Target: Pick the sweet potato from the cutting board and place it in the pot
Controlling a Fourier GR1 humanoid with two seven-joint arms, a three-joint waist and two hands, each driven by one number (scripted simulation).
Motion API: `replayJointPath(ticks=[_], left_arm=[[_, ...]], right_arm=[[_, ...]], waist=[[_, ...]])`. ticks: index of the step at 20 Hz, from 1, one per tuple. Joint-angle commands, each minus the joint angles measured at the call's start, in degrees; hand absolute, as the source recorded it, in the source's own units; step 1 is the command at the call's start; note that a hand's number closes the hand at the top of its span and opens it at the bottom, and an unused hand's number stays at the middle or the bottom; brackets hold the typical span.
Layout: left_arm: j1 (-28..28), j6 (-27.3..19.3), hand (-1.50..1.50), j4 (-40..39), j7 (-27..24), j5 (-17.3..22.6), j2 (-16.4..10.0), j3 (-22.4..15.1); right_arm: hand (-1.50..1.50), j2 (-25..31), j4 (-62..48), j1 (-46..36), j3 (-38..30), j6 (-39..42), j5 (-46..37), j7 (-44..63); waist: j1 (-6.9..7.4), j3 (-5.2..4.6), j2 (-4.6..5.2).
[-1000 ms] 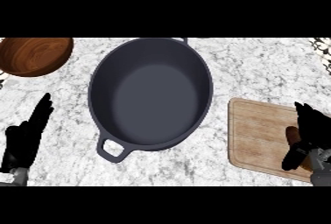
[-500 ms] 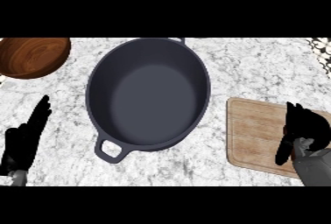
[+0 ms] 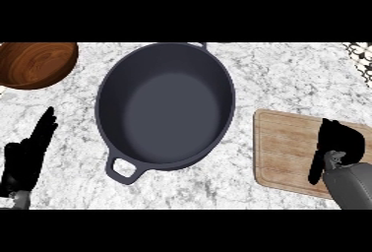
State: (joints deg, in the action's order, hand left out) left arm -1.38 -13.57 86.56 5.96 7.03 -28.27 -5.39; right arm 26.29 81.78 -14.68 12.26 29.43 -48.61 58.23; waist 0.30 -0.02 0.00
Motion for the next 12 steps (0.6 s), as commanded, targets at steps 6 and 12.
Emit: replayJointPath(ticks=[6, 12], left_arm=[[-1.8, 3.2, 0.00, -1.2, -3.9, -1.4, 1.1, 3.8], [2.4, 4.0, 0.00, 0.0, 2.3, -3.0, 2.6, 4.6]], right_arm=[[-1.50, -4.6, -7.0, -1.1, -2.2, -0.6, -6.2, 2.9], [1.50, -3.0, -10.7, -1.7, -5.1, 2.2, -7.4, -2.7]], waist=[[0.06, 0.01, 0.01], [-0.18, 0.02, 0.01]])
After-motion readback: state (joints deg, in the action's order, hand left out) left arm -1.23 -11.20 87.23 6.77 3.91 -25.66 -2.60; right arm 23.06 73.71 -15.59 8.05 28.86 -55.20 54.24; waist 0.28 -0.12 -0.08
